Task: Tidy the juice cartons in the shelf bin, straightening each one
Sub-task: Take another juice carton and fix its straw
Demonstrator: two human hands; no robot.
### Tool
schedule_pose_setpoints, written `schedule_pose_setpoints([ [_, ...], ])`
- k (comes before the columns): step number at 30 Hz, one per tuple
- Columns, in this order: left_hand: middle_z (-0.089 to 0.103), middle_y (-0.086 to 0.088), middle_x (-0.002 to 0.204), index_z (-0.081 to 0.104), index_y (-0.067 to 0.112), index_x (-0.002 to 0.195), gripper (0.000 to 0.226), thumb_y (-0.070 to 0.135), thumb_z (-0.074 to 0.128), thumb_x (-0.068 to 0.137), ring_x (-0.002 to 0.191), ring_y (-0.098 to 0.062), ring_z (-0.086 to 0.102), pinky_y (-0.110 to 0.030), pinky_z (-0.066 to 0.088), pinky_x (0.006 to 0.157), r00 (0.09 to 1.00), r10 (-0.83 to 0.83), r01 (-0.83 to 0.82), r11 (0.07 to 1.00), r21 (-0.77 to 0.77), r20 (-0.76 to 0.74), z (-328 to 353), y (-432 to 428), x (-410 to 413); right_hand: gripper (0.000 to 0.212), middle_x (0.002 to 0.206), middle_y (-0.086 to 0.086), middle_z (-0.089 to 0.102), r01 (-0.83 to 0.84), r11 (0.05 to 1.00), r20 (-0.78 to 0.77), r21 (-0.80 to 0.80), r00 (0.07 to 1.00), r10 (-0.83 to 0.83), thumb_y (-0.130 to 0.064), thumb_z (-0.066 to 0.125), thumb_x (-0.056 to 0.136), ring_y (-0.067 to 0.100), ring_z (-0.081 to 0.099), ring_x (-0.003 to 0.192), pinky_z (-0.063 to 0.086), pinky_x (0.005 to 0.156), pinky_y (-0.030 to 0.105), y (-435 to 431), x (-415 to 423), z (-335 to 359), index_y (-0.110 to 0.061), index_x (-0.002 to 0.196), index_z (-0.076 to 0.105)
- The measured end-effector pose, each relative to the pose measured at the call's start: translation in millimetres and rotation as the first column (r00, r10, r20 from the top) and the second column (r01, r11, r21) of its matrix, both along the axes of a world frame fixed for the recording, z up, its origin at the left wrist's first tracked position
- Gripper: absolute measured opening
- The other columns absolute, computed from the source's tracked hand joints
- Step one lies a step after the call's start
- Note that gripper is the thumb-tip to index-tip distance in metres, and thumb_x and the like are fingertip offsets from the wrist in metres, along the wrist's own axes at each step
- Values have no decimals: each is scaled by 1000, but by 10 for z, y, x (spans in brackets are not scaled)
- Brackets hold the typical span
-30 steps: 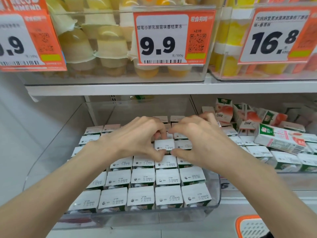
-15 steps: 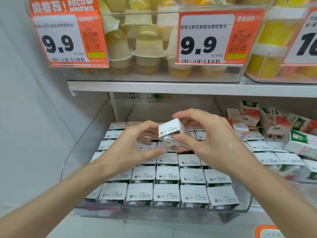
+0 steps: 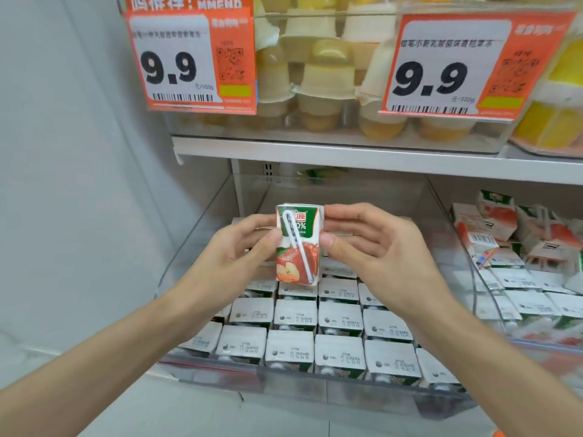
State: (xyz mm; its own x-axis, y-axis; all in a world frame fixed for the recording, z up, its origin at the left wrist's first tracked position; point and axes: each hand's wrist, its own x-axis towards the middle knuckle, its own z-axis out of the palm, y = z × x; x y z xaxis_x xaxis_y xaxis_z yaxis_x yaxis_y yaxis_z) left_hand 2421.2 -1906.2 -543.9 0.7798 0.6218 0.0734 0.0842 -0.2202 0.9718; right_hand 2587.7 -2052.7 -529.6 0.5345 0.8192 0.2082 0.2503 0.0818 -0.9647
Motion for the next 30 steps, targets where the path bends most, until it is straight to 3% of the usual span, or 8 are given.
schedule_pose_setpoints([
  [6,80,4,118,64,26,136,30,29,53,108,111,-14,76,-36,61,98,1000,-7,7,997,-72,3,34,-16,13,21,101,-10,80,59,998,-17,-36,998,-59,-23,81,91,6,77,92,60,82,17,-19,-9,-32,-27,111,78],
  [10,81,-3,116,64,19,137,32,28,54,107,108,-19,77,-27,63,88,1000,0,3,987,-158,20,45,-26,22,23,103,-14,80,41,997,-40,-61,998,-44,-28,82,87,4,76,96,61,86,20,-10,-31,-33,-30,110,78],
  [16,80,-6,119,63,19,137,34,29,57,105,110,-24,77,-31,63,91,999,-20,26,973,-228,31,59,-14,5,17,101,-14,81,38,998,-104,-54,994,-43,-24,84,85,3,77,96,59,84,15,-29,-30,-54,-24,102,81],
  [19,79,-7,121,62,19,138,34,28,57,106,112,-26,76,-33,62,95,998,-44,51,971,-233,38,56,-10,-7,12,101,-17,81,45,997,-104,-65,993,-51,-25,83,87,0,76,97,61,85,19,-40,-25,-58,-24,99,82],
  [25,79,-6,122,63,20,136,34,18,62,102,112,-25,76,-30,63,90,997,-53,65,973,-220,58,45,13,-6,4,97,-17,82,57,996,-154,-66,986,-67,-24,81,89,-3,75,97,54,89,20,-38,-36,-49,-21,88,83],
  [30,78,-5,125,63,18,139,36,19,60,104,116,-25,74,-28,61,92,996,-57,71,972,-224,70,26,35,12,5,97,-15,82,18,998,-156,-61,987,-28,-22,79,91,-1,76,96,59,83,15,-54,-51,-40,-20,94,83],
])
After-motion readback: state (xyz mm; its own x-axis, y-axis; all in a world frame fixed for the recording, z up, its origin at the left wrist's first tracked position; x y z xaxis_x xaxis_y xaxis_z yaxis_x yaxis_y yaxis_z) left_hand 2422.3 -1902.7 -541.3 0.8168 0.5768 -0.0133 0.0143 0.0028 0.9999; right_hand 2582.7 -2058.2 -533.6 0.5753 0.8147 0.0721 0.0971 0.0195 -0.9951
